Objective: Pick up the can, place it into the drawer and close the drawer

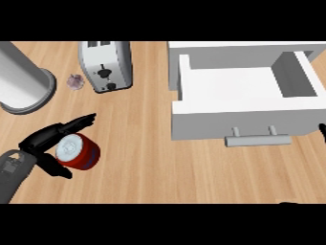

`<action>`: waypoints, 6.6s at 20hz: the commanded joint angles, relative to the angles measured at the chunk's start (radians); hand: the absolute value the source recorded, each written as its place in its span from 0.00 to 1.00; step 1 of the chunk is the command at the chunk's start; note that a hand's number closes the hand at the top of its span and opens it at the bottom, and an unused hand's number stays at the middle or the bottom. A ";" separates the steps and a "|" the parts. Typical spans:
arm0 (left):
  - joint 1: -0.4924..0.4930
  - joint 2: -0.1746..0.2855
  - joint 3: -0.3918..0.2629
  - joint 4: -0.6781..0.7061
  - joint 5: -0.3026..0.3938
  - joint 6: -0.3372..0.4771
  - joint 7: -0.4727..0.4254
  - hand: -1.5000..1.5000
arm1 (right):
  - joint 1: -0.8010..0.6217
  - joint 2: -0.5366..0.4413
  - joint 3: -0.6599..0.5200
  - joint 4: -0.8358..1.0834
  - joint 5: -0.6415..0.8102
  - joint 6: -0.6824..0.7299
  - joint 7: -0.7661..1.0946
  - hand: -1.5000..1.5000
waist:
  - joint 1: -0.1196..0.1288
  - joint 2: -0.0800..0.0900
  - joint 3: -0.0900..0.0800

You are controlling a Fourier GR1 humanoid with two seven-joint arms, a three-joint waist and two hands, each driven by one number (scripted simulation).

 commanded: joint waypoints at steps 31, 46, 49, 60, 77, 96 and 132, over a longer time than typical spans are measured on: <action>-0.036 -0.142 -0.173 0.085 0.067 -0.146 -0.179 1.00 | 0.040 0.041 -0.002 -0.056 -0.003 -0.014 0.026 0.00 | 0.019 -0.005 0.002; 0.019 -0.211 0.263 0.097 0.507 0.438 0.143 1.00 | 0.098 0.026 -0.073 -0.091 -0.043 -0.002 0.013 0.00 | 0.088 -0.019 0.005; -0.019 -0.281 0.287 0.010 0.537 0.574 0.225 1.00 | 0.090 0.031 -0.061 -0.099 -0.056 0.006 0.016 0.00 | 0.062 -0.021 0.007; 0.001 -0.351 0.121 -0.580 0.421 0.861 0.627 1.00 | 0.152 0.055 -0.054 -0.179 -0.052 0.030 0.027 0.00 | 0.038 -0.015 0.004; -0.437 -0.491 0.023 -0.724 0.218 1.089 1.148 1.00 | 0.130 0.054 -0.070 -0.168 -0.047 0.042 0.028 0.00 | 0.025 -0.013 0.004; -0.921 -0.493 -0.007 -0.111 0.442 1.192 1.020 1.00 | -0.012 0.029 -0.077 -0.123 -0.065 0.027 0.119 0.00 | -0.014 0.001 0.005; -1.008 -0.493 -0.339 0.262 0.706 1.306 0.798 0.00 | -0.136 -0.005 -0.077 -0.050 -0.038 0.033 0.112 0.00 | -0.074 0.018 0.006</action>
